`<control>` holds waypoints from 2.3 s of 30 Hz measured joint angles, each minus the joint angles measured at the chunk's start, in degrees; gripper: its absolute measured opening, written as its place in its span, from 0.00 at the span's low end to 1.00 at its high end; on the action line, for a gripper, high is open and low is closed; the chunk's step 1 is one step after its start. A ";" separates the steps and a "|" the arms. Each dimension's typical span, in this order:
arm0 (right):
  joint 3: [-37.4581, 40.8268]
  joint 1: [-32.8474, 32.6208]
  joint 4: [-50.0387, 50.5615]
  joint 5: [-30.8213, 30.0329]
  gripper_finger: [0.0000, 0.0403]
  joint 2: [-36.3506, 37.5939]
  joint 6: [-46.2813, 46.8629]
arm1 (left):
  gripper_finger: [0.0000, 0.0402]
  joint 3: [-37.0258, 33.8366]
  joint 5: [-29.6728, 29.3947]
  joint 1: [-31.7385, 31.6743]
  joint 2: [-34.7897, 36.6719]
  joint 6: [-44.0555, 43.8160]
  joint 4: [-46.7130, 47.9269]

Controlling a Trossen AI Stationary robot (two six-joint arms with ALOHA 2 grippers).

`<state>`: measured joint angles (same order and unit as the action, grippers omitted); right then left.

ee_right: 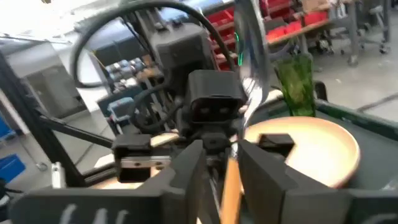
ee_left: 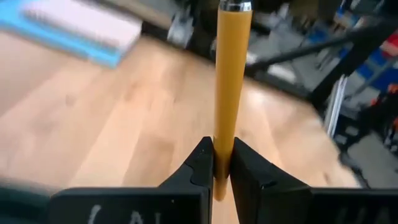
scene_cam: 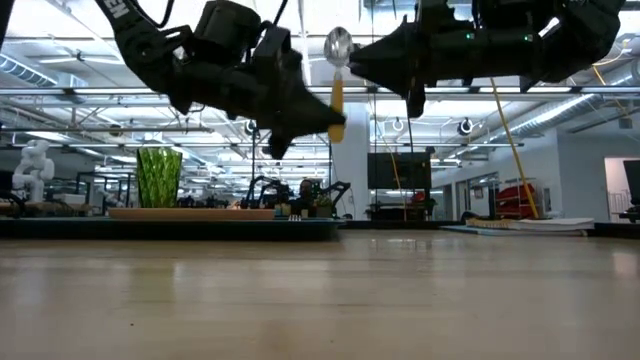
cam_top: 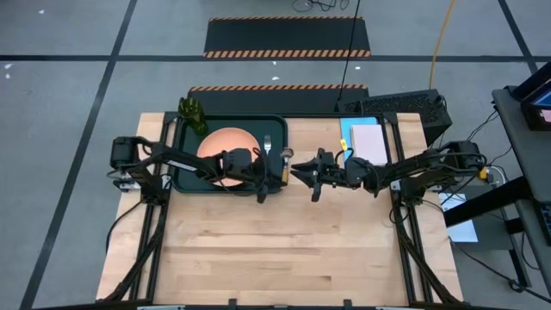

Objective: Pick and place plate/cup/fork/spoon on tray
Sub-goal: Put the yellow spoon on the black table tray to the right of the orange fork

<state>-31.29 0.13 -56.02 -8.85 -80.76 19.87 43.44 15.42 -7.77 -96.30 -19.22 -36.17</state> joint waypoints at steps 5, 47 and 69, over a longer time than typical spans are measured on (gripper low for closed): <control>-2.98 0.01 6.48 -0.30 0.32 -0.06 0.33 | 0.07 -0.07 -0.51 -0.31 0.40 0.98 4.92; -4.57 3.96 3.18 5.06 0.01 -3.73 -2.64 | 0.36 0.02 -6.29 3.23 -0.10 6.66 -1.89; -4.55 9.60 -0.21 6.66 0.01 -9.42 5.54 | 0.62 -0.04 -20.05 4.65 19.96 4.40 28.90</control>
<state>-35.83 9.73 -56.23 -2.19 -90.19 25.41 43.40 -4.64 -3.12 -76.34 -14.83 -7.28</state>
